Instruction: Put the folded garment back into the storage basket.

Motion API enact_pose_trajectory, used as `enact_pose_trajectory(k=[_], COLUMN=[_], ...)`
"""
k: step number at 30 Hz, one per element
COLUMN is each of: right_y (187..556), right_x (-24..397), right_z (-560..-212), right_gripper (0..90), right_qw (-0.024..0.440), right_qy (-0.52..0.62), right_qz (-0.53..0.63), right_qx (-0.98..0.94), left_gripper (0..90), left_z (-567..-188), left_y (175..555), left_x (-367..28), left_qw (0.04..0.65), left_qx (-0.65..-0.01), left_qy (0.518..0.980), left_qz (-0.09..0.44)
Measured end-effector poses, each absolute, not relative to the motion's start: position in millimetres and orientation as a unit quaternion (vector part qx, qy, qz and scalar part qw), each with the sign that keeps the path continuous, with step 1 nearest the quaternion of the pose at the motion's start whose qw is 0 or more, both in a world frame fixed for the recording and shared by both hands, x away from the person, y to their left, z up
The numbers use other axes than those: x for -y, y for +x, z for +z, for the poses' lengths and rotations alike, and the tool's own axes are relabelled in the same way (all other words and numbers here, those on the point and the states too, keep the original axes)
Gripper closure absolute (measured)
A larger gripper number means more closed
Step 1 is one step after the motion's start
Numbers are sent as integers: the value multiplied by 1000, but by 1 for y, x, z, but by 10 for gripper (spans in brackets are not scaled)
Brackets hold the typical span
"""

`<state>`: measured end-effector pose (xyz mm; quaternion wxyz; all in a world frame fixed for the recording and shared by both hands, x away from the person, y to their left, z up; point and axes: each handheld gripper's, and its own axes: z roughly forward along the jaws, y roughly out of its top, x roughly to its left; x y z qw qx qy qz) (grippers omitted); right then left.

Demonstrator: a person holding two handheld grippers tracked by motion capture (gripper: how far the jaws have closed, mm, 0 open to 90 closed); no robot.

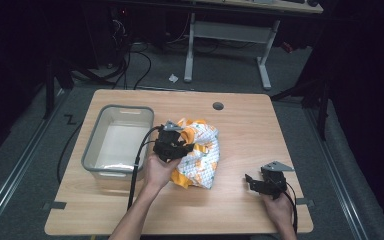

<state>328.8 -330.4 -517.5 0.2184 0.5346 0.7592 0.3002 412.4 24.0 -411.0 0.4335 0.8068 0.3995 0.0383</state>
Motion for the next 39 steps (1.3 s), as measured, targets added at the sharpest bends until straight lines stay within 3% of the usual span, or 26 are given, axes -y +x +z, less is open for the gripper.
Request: enact_pose_trajectory(k=[39], right_y=[329], right_x=[330], right_z=[-518], right_gripper=[278], right_qw=[218], right_qy=[535], right_qz=[300], right_qx=[-759], left_gripper=[739], left_z=[-359], left_y=[416], left_x=[-103], left_qw=[471], left_qx=[-420], left_qy=[772], left_qz=[71])
